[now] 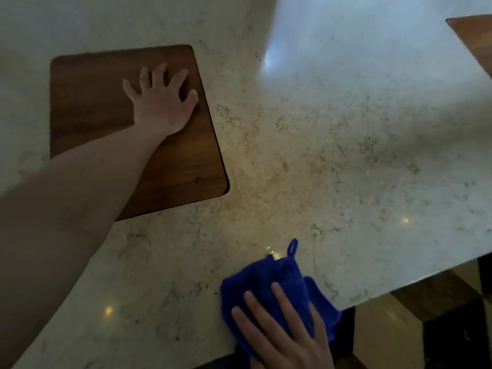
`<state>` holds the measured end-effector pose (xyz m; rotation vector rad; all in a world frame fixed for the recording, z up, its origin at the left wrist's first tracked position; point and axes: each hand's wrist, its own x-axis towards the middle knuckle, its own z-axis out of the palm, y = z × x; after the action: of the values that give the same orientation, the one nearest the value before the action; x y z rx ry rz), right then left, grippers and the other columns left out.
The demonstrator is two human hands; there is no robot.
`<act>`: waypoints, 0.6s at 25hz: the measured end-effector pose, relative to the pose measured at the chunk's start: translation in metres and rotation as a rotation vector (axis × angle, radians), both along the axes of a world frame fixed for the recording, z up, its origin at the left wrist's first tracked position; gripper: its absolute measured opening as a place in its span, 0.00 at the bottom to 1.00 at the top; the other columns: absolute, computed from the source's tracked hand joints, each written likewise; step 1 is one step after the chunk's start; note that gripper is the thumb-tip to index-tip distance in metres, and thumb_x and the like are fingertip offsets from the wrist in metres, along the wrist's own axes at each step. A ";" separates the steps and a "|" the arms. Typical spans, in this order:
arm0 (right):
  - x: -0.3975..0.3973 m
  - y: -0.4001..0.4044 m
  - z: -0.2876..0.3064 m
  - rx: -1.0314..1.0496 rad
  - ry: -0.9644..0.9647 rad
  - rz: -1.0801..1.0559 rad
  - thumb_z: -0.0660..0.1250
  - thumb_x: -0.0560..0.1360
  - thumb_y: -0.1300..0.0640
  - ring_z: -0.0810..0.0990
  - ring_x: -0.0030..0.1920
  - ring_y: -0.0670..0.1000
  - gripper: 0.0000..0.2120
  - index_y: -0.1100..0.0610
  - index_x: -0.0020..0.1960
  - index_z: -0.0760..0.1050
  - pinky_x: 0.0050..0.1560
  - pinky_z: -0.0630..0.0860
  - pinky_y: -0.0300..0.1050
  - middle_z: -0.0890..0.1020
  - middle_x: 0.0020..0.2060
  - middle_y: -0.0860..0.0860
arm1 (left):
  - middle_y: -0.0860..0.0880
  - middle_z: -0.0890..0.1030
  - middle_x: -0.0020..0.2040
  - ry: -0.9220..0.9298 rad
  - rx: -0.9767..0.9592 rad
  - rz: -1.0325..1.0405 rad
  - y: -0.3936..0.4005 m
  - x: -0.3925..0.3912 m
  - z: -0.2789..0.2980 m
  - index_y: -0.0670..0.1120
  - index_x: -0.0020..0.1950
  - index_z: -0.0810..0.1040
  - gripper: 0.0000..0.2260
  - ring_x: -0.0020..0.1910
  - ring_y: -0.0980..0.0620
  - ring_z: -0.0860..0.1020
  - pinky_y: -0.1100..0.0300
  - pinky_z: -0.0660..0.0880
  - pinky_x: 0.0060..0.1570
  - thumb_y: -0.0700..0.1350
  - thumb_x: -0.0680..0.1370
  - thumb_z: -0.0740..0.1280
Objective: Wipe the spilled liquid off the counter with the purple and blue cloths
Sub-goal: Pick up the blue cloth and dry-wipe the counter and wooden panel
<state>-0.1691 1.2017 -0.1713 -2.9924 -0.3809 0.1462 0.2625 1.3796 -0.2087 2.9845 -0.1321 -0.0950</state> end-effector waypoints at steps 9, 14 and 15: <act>0.196 0.000 -0.018 0.015 0.095 -0.122 0.38 0.81 0.41 0.37 0.79 0.54 0.27 0.38 0.79 0.44 0.73 0.40 0.72 0.47 0.79 0.39 | 0.49 0.57 0.80 -0.065 0.035 0.032 -0.002 0.002 -0.008 0.64 0.76 0.59 0.28 0.80 0.40 0.51 0.30 0.45 0.73 0.69 0.78 0.46; 0.212 -0.012 -0.021 0.119 -0.003 0.036 0.46 0.81 0.44 0.52 0.79 0.61 0.27 0.47 0.78 0.61 0.71 0.49 0.75 0.62 0.78 0.46 | 0.50 0.57 0.81 -0.066 0.043 0.066 -0.004 0.000 -0.003 0.65 0.77 0.58 0.26 0.80 0.42 0.51 0.33 0.46 0.75 0.66 0.79 0.47; 0.213 -0.012 -0.022 0.112 0.009 0.064 0.47 0.80 0.44 0.53 0.79 0.61 0.27 0.48 0.78 0.62 0.72 0.49 0.75 0.63 0.77 0.48 | 0.50 0.57 0.81 -0.056 0.036 0.076 -0.006 -0.002 -0.001 0.65 0.77 0.57 0.26 0.80 0.42 0.51 0.34 0.47 0.75 0.66 0.80 0.47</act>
<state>0.0438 1.1901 -0.1930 -2.8700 -0.4687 0.1402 0.2602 1.3738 -0.2100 3.0252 -0.0243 -0.0051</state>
